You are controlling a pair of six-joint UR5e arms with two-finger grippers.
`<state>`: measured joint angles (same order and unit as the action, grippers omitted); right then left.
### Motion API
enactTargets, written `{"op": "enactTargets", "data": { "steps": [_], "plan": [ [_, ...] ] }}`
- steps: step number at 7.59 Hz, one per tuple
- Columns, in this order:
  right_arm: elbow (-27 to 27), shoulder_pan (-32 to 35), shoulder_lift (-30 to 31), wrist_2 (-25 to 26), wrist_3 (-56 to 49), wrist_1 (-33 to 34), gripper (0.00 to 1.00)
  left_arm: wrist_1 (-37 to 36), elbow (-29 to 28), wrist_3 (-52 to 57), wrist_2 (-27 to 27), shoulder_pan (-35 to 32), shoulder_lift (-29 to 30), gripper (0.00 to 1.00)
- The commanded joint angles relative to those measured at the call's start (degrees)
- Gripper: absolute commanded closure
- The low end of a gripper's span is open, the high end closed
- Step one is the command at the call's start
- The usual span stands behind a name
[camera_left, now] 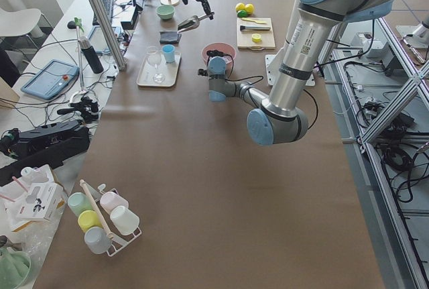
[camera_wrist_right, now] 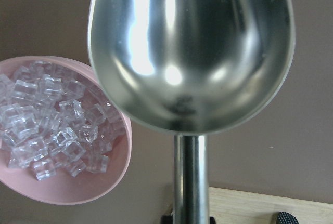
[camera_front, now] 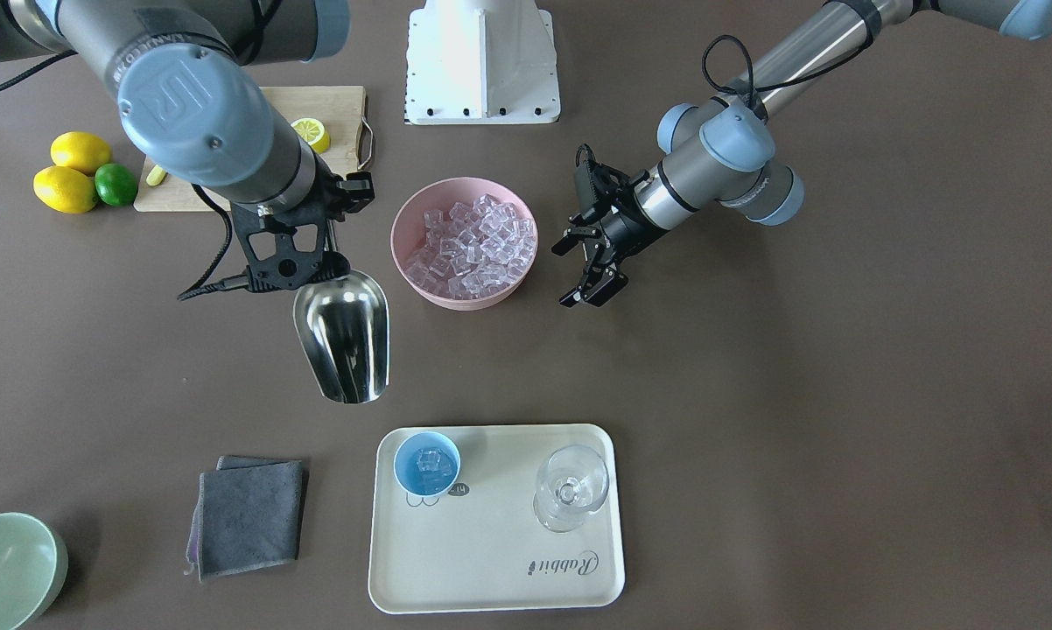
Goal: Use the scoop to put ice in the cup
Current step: 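Carry the empty scoop back beside the bowl while the left arm withdraws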
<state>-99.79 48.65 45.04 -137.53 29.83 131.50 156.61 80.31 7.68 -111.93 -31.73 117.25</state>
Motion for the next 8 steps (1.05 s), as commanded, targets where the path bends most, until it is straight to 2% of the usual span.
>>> {"op": "enactTargets", "data": {
  "steps": [1,3,5,6,8],
  "plan": [
    [-13.1,0.0,14.0,2.8,6.4,-4.7,1.0,0.3,0.0,0.1,-0.2,0.0,0.0,0.02],
    [-15.8,-1.5,21.4,5.3,17.9,-15.9,1.0,0.3,0.4,0.1,-0.3,-0.8,-0.1,0.02],
    [-15.6,-3.7,27.0,7.3,23.1,-25.6,1.0,-0.9,1.4,0.3,-0.7,-1.6,-0.1,0.02],
    [-15.6,-4.8,28.7,7.9,23.7,-27.5,1.0,-4.5,4.6,0.3,-2.1,-2.7,-1.4,0.02],
    [-14.8,-7.5,30.8,10.4,25.2,-30.5,1.0,-22.5,19.0,0.3,-4.6,-7.2,-6.7,0.02]
  ]
}}
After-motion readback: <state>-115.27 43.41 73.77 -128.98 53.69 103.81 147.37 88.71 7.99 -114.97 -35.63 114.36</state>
